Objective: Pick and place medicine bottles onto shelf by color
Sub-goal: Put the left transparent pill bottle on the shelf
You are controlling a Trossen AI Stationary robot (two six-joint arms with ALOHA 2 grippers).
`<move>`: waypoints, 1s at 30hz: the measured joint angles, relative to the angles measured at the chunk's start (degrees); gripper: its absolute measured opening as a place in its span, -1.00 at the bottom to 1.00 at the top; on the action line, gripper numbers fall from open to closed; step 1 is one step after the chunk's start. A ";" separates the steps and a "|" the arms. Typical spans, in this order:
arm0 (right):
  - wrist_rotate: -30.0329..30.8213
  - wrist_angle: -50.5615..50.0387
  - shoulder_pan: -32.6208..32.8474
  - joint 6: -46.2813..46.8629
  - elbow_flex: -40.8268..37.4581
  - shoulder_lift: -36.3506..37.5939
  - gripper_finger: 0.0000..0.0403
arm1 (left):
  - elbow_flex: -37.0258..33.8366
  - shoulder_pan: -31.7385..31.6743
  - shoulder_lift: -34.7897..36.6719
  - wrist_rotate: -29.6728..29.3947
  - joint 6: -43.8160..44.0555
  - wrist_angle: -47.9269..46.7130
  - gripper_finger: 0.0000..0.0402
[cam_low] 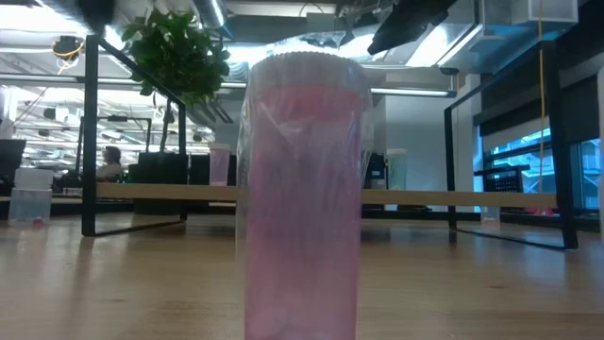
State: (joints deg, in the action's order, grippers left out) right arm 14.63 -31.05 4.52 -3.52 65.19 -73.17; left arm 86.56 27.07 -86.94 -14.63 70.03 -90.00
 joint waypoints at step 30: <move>-25.24 3.10 -0.01 -8.79 0.00 0.00 0.20 | -15.14 16.70 13.96 -4.40 12.36 0.83 0.17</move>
State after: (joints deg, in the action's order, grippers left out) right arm -10.61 -27.94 4.51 -12.32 65.19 -73.17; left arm 71.42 43.77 -72.98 -19.03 82.39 -89.16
